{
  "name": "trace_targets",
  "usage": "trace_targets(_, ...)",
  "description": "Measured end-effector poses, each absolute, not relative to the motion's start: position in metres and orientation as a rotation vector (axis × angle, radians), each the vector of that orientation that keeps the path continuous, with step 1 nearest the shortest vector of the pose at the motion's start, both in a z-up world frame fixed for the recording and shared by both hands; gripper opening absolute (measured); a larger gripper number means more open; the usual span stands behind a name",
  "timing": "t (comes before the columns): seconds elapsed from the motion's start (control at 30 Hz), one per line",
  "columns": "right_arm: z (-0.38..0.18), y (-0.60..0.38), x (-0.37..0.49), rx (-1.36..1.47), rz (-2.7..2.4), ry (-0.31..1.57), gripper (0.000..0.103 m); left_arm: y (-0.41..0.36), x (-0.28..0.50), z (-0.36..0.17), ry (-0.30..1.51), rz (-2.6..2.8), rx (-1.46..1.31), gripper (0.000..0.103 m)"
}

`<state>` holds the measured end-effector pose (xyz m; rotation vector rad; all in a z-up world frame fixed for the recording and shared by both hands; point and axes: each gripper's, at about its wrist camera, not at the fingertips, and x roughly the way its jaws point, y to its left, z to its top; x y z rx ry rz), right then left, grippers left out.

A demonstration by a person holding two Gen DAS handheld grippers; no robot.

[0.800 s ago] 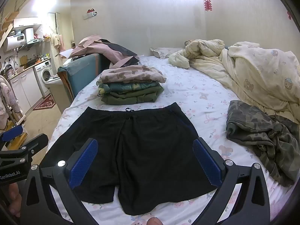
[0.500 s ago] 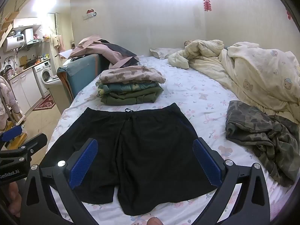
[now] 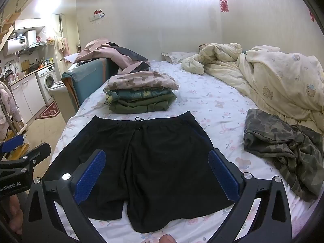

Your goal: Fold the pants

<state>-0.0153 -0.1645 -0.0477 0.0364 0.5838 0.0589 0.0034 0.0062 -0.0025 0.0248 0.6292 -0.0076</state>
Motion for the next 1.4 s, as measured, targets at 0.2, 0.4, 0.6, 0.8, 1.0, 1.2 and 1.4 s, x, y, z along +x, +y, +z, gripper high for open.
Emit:
trace_targets(0.2,-0.0481,-0.1641,-0.0152,0.035,0.060,0.583,0.103,0.0049,0.0029,-0.0022,0.629,-0.008,0.024,0.103)
trace_targets(0.4,-0.0479,-0.1642,-0.0152,0.036,0.059,0.584,0.103,0.0047,0.0027,-0.0020,0.629,-0.006,0.025,0.103)
trace_targets(0.6,-0.0477,-0.1642,-0.0151,0.035,0.058,0.583,0.103,0.0050,0.0029,-0.0021,0.629,-0.008,0.024,0.103)
trace_targets(0.8,-0.0473,-0.1646,-0.0149,0.036,0.059,0.583,0.103,0.0049,0.0028,-0.0021,0.629,-0.007,0.024,0.103)
trace_targets(1.0,-0.0468,-0.1646,-0.0151,0.036,0.059,0.583,0.103,0.0067,0.0011,0.0016,0.628,-0.008,0.025,0.103)
trace_targets(1.2,-0.0464,-0.1644,-0.0155,0.036,0.059,0.584,0.103,0.0066,0.0007,0.0017,0.625,-0.004,0.023,0.103)
trace_targets(1.4,-0.0467,-0.1646,-0.0153,0.035,0.059,0.584,0.103,0.0136,0.0015,0.0019,0.624,0.004,0.020,0.103)
